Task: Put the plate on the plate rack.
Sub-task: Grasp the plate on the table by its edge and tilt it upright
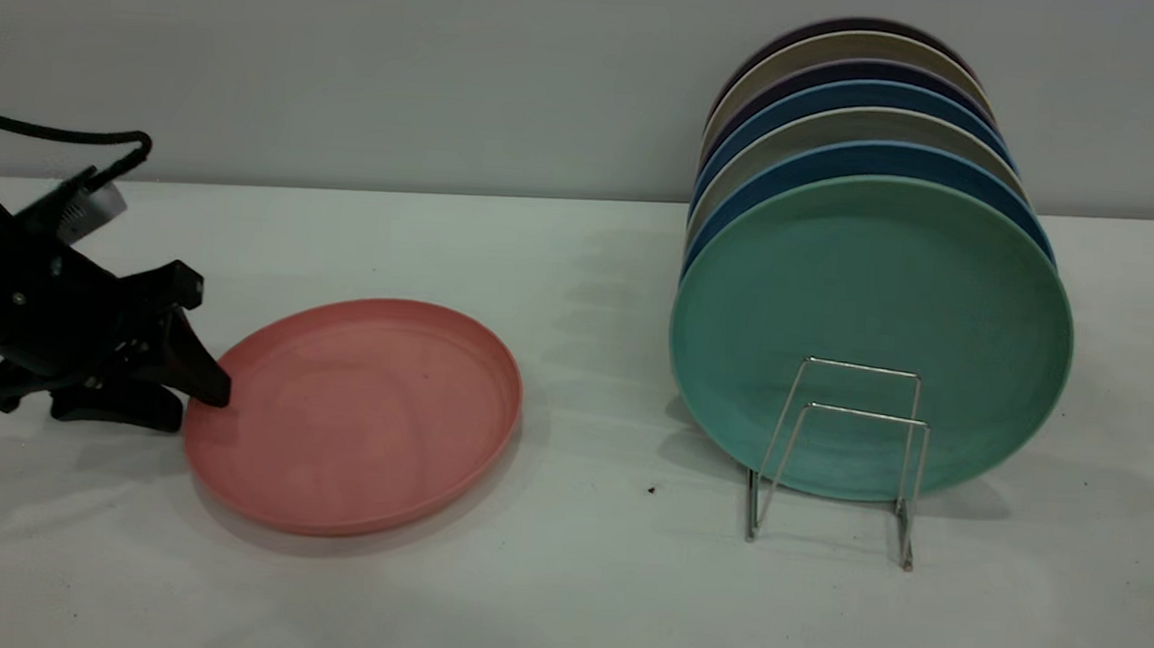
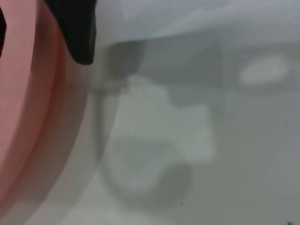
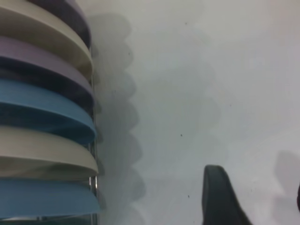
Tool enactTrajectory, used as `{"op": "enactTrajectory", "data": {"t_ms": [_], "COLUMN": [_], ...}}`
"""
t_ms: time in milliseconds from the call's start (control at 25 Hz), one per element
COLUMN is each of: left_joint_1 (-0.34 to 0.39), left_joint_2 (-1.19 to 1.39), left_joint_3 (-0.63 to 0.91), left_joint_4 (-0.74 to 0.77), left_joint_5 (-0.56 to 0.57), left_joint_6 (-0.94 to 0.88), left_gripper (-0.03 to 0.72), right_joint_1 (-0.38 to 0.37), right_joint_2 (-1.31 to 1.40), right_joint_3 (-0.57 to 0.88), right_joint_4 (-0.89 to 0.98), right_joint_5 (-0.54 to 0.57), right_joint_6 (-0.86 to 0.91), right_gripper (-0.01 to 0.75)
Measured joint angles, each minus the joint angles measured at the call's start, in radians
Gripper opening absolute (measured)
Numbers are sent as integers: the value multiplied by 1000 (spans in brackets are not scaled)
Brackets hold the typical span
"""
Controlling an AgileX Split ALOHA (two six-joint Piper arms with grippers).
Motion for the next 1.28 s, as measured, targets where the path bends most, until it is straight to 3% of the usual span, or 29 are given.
{"op": "enactTrajectory", "data": {"t_ms": [400, 520, 720, 800, 1280], "left_joint_1": [-9, -9, -9, -9, -9], "left_joint_2": [25, 29, 31, 31, -106], "left_joint_3": [-2, -2, -2, -2, 23], "left_joint_4": [-45, -45, -45, -45, -43], "left_joint_5": [3, 4, 4, 4, 72], "left_joint_6": [26, 26, 53, 65, 101], "left_gripper": [388, 307, 71, 25, 16], "right_joint_1": [0, 0, 0, 0, 0], "right_joint_2": [0, 0, 0, 0, -19], "right_joint_3": [0, 0, 0, 0, 0], "right_joint_4": [19, 19, 21, 22, -53], "right_joint_5": [-1, -1, -1, 9, 171], "right_joint_6": [-21, -21, -22, -29, 10], "right_gripper": [411, 407, 389, 377, 323]}}
